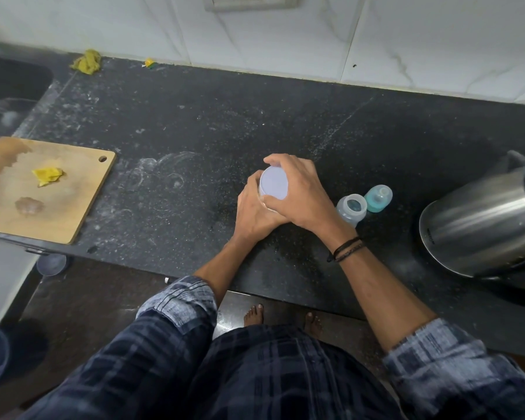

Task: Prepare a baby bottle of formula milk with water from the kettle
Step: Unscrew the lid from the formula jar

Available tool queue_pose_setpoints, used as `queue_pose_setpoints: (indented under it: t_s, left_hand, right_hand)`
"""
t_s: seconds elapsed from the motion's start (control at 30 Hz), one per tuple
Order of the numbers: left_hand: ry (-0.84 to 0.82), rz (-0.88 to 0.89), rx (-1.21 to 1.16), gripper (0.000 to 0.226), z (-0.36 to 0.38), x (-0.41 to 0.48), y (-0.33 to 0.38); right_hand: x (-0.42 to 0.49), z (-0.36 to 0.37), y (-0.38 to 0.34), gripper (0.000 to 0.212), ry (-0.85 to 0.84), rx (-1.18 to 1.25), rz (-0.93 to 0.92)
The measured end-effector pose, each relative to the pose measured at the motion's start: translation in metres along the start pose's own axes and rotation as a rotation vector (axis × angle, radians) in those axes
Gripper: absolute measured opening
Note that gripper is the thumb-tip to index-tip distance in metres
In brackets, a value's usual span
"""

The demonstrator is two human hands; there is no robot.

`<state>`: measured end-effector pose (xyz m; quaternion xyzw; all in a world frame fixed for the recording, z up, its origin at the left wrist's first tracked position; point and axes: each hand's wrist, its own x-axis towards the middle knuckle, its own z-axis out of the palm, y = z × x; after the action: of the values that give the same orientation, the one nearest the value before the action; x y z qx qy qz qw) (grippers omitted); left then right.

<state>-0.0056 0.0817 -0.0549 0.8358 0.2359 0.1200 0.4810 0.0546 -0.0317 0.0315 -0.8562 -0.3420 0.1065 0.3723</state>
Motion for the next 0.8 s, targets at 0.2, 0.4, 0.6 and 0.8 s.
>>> queue_pose_setpoints:
  t_s: [0.2,0.4,0.6,0.8]
  left_hand:
    - [-0.006,0.015,0.035,0.104,-0.0013,-0.0005,0.0016]
    - [-0.013,0.002,0.024,0.113,-0.0024,-0.0026,0.0052]
    - [-0.01,-0.012,-0.001,0.117,-0.0039,-0.0026,0.0071]
    - [-0.014,-0.001,0.005,0.116,-0.0033,-0.0016,0.0065]
  right_hand:
    - [-0.0016,-0.0016,-0.0005,0.073,-0.056,0.016,-0.009]
    - [-0.0035,0.0,-0.0002,0.069,0.03,-0.014,-0.021]
    - [-0.0009,-0.0025,-0.0006,0.071,-0.022,0.003,0.018]
    - [0.0002,-0.0013,-0.0016,0.069,0.001,-0.006,0.025]
